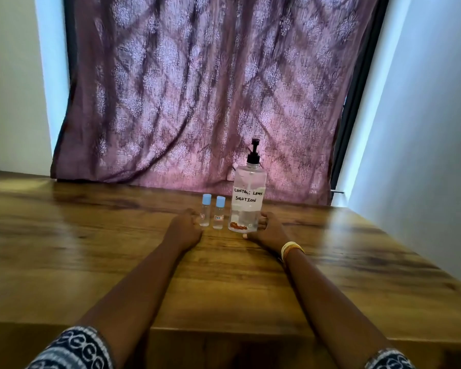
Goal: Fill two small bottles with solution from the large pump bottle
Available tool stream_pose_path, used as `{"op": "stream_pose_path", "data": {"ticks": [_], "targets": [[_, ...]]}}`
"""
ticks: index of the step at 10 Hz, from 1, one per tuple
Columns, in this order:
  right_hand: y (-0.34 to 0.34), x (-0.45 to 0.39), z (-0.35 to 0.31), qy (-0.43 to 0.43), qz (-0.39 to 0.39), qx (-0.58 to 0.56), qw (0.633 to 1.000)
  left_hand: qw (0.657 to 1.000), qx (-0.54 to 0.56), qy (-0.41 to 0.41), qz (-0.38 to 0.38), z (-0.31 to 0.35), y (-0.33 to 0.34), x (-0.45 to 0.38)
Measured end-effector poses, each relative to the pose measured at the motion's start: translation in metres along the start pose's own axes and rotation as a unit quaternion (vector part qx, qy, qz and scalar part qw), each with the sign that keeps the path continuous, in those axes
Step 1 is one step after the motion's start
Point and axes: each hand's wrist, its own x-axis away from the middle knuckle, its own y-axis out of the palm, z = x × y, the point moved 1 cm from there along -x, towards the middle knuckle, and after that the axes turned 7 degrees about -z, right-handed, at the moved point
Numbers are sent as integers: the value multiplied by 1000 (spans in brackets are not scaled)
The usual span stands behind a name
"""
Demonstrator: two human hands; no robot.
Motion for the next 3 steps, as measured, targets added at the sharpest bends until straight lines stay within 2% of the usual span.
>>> {"op": "stream_pose_path", "data": {"ticks": [2,3], "targets": [[0,-4,-4,-11,-7,7,1000,999,-2,24,32,-6,4,-5],[-1,-3,-10,-1,7,-22,1000,994,-18,43,95,-5,1,-13]]}}
